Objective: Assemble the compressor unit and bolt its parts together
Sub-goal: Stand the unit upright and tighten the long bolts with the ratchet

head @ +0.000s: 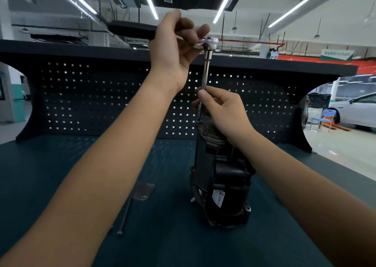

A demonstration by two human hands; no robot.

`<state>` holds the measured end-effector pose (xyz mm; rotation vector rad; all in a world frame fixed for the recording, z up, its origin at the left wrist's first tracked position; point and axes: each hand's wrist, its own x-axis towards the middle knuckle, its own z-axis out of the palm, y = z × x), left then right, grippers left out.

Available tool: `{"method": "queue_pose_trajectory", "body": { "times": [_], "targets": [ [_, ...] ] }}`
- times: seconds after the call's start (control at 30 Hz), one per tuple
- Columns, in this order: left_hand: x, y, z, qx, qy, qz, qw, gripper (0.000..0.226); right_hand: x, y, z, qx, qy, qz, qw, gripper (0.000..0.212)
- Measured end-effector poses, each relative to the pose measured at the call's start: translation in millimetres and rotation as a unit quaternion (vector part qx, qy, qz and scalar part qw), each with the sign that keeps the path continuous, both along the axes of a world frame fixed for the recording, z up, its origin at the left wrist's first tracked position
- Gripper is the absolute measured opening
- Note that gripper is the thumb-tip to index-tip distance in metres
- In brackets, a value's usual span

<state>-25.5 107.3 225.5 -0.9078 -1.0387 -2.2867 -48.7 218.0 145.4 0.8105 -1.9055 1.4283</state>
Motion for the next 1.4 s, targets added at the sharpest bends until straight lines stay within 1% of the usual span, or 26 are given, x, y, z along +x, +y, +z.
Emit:
{"method": "queue_pose_trajectory", "body": {
  "times": [0.1, 0.17, 0.2, 0.3, 0.33, 0.43, 0.53, 0.6, 0.67, 0.7, 0.73, 0.77, 0.83, 0.9, 0.93, 1.0, 1.07, 1.17, 1.23, 1.3, 1.33, 1.4],
  "targets": [
    [-8, -3, 11, 0.033, -0.090, -0.142, 0.985, 0.041, -1, 2, 0, -0.016, -0.019, 0.009, 1.000, 0.014],
    [-12, -7, 15, 0.034, -0.138, -0.192, 0.971, 0.043, -2, 3, -2, -0.013, -0.028, 0.015, 0.999, 0.018],
    [-13, -9, 15, 0.029, -0.147, -0.193, 0.970, 0.045, -2, 3, -3, -0.008, -0.031, 0.019, 0.999, 0.020],
    [-14, -12, 10, 0.021, -0.128, -0.154, 0.979, 0.056, -2, 0, -3, 0.005, -0.029, 0.014, 0.999, 0.021],
    [-12, -12, 8, 0.026, -0.115, -0.147, 0.982, 0.054, -3, -1, -3, 0.011, -0.023, 0.011, 1.000, 0.023],
    [-4, -8, 3, 0.031, -0.069, -0.091, 0.993, 0.039, 1, 0, -2, 0.027, 0.003, -0.003, 1.000, 0.024],
    [2, 0, -3, -0.017, -0.010, 0.039, 0.999, 0.033, 1, 0, -3, 0.011, 0.004, -0.025, 1.000, 0.021],
    [4, 10, -7, -0.049, 0.046, 0.135, 0.989, 0.033, 0, -1, -1, 0.000, -0.007, -0.034, 0.999, 0.023],
    [5, 21, -17, -0.090, 0.111, 0.225, 0.964, 0.033, 0, -1, -1, -0.005, -0.018, -0.035, 0.999, 0.024],
    [5, 25, -21, -0.087, 0.128, 0.241, 0.958, 0.033, 1, -1, -1, -0.005, -0.018, -0.033, 0.999, 0.023],
    [6, 26, -23, -0.067, 0.119, 0.244, 0.960, 0.032, 2, -1, -1, -0.004, -0.018, -0.030, 0.999, 0.022],
    [5, 25, -24, -0.034, 0.100, 0.240, 0.965, 0.031, 3, -1, -1, -0.003, -0.016, -0.026, 1.000, 0.021],
    [1, 18, -22, 0.011, 0.032, 0.224, 0.974, 0.028, 4, -1, -1, 0.000, -0.008, -0.026, 1.000, 0.022],
    [-3, 7, -21, -0.006, -0.035, 0.187, 0.982, 0.028, 3, -1, 0, 0.004, -0.004, -0.029, 1.000, 0.020],
    [-5, 1, -21, -0.021, -0.052, 0.154, 0.987, 0.030, 2, -1, -1, 0.004, -0.005, -0.027, 1.000, 0.019],
    [-6, -9, -19, -0.042, -0.062, 0.076, 0.994, 0.033, 0, -1, -1, 0.002, -0.015, -0.015, 1.000, 0.015],
    [-7, -14, -15, -0.054, -0.078, 0.022, 0.995, 0.037, -2, -1, -2, 0.002, -0.024, -0.002, 1.000, 0.014],
    [-12, -19, -6, -0.063, -0.150, -0.021, 0.986, 0.034, -4, -4, -1, 0.015, -0.034, 0.004, 0.999, 0.016],
    [-14, -17, 0, -0.067, -0.183, -0.020, 0.981, 0.031, -4, -5, -1, 0.032, -0.036, -0.002, 0.999, 0.019],
    [-12, -11, 1, -0.058, -0.173, -0.005, 0.983, 0.031, -2, -5, -1, 0.046, -0.034, -0.010, 0.998, 0.015],
    [-11, -7, 0, -0.060, -0.148, 0.009, 0.987, 0.031, -1, -3, -2, 0.050, -0.031, -0.013, 0.998, 0.013],
    [-6, 1, -5, -0.096, -0.087, 0.060, 0.990, 0.030, 2, -1, -2, 0.046, -0.019, -0.021, 0.999, 0.018]
  ]
}}
